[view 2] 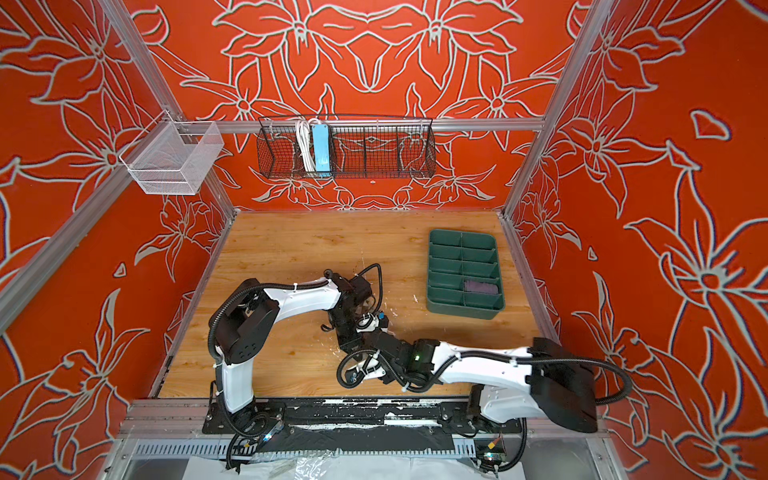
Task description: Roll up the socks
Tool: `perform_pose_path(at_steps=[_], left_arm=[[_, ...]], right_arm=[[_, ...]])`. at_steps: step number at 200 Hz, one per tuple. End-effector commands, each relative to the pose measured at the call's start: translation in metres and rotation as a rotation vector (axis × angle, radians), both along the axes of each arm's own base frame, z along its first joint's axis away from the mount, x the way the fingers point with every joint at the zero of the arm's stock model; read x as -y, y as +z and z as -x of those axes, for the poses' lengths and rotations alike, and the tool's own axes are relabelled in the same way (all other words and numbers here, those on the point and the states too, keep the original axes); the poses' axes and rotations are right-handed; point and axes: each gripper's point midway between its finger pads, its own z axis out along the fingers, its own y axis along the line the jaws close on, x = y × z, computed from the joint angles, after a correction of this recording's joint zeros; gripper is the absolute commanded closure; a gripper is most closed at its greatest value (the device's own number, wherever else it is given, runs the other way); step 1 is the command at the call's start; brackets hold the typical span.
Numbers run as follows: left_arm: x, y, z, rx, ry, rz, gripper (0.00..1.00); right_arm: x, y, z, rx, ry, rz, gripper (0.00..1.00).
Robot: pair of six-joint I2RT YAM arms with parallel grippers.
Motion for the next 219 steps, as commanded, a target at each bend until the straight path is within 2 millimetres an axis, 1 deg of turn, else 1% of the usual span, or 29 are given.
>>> perform_pose_path(at_steps=[1,21,29,36,52,61,67,69,78,85,96,104,117,120,124,132,140,146,158,164,170,173,175,178,190,195,203,219], left_arm=[[0.0,0.003,0.002,-0.037,-0.006,0.012,1.0],[0.001,0.004,0.002,-0.032,-0.004,0.02,1.0],[0.001,0.006,0.001,-0.029,-0.003,0.025,0.99],[0.001,0.007,0.001,-0.026,-0.004,0.028,0.98],[0.001,0.008,0.001,-0.015,-0.002,0.035,0.94],[0.001,0.01,0.0,-0.001,-0.001,0.043,0.92],[0.001,0.01,-0.002,0.019,0.005,0.041,0.87],[0.0,0.01,-0.003,0.028,0.008,0.04,0.84],[-0.001,0.012,-0.007,0.076,0.016,0.041,0.77],[-0.004,0.014,-0.014,0.136,0.028,0.041,0.69],[-0.007,0.023,-0.022,0.231,0.038,0.058,0.62],[-0.009,0.03,-0.032,0.325,0.06,0.071,0.55],[-0.015,0.049,-0.051,0.495,0.106,0.098,0.46],[-0.017,0.054,-0.058,0.545,0.127,0.107,0.42],[-0.019,0.062,-0.066,0.604,0.156,0.115,0.34],[-0.026,0.079,-0.078,0.718,0.202,0.139,0.28],[-0.036,0.098,-0.093,0.846,0.262,0.15,0.25],[-0.046,0.114,-0.104,0.947,0.322,0.15,0.19],[-0.065,0.149,-0.112,1.092,0.41,0.202,0.09],[-0.076,0.167,-0.115,1.157,0.466,0.235,0.01],[-0.088,0.186,-0.118,1.222,0.524,0.262,0.02],[-0.093,0.191,-0.118,1.245,0.548,0.267,0.02],[-0.099,0.202,-0.117,1.271,0.57,0.286,0.02],[-0.105,0.211,-0.116,1.295,0.599,0.299,0.03],[-0.133,0.239,-0.114,1.366,0.742,0.317,0.03],[-0.142,0.249,-0.111,1.389,0.769,0.325,0.03],[-0.146,0.258,-0.099,1.404,0.729,0.34,0.03],[-0.138,0.265,-0.067,1.362,0.539,0.379,0.02]], right_arm=[[-0.021,0.0,-0.013,0.064,-0.001,-0.055,0.56],[-0.017,-0.018,-0.01,0.037,-0.009,-0.025,0.6],[-0.013,-0.024,-0.01,0.031,-0.022,-0.013,0.64],[-0.011,-0.029,-0.011,0.029,-0.035,-0.003,0.7],[-0.006,-0.036,-0.01,0.011,-0.058,0.022,0.88],[-0.004,-0.039,-0.009,-0.004,-0.07,0.032,0.97],[-0.002,-0.041,-0.007,-0.017,-0.074,0.042,1.0],[-0.002,-0.04,-0.006,-0.021,-0.075,0.042,1.0],[0.0,-0.04,-0.002,-0.051,-0.08,0.055,1.0],[0.003,-0.039,0.002,-0.08,-0.078,0.067,1.0],[0.005,-0.037,0.009,-0.12,-0.075,0.075,1.0],[0.009,-0.036,0.015,-0.151,-0.068,0.09,1.0],[0.012,-0.033,0.022,-0.2,-0.067,0.102,1.0],[0.014,-0.032,0.023,-0.216,-0.07,0.106,1.0],[0.014,-0.03,0.025,-0.239,-0.071,0.106,1.0],[0.015,-0.027,0.029,-0.291,-0.077,0.106,1.0],[0.016,-0.024,0.03,-0.333,-0.089,0.108,1.0],[0.016,-0.022,0.032,-0.367,-0.099,0.107,1.0],[0.015,-0.017,0.036,-0.449,-0.101,0.11,1.0],[0.014,-0.015,0.035,-0.481,-0.112,0.113,1.0],[0.013,-0.013,0.036,-0.522,-0.121,0.113,1.0],[0.013,-0.012,0.036,-0.548,-0.123,0.114,1.0],[0.014,-0.011,0.038,-0.567,-0.125,0.121,1.0],[0.014,-0.011,0.038,-0.594,-0.129,0.126,1.0],[0.013,-0.009,0.039,-0.688,-0.156,0.151,1.0],[0.014,-0.01,0.039,-0.731,-0.166,0.17,1.0],[0.014,-0.011,0.041,-0.798,-0.188,0.202,1.0],[0.012,-0.014,0.044,-0.931,-0.224,0.27,1.0]])
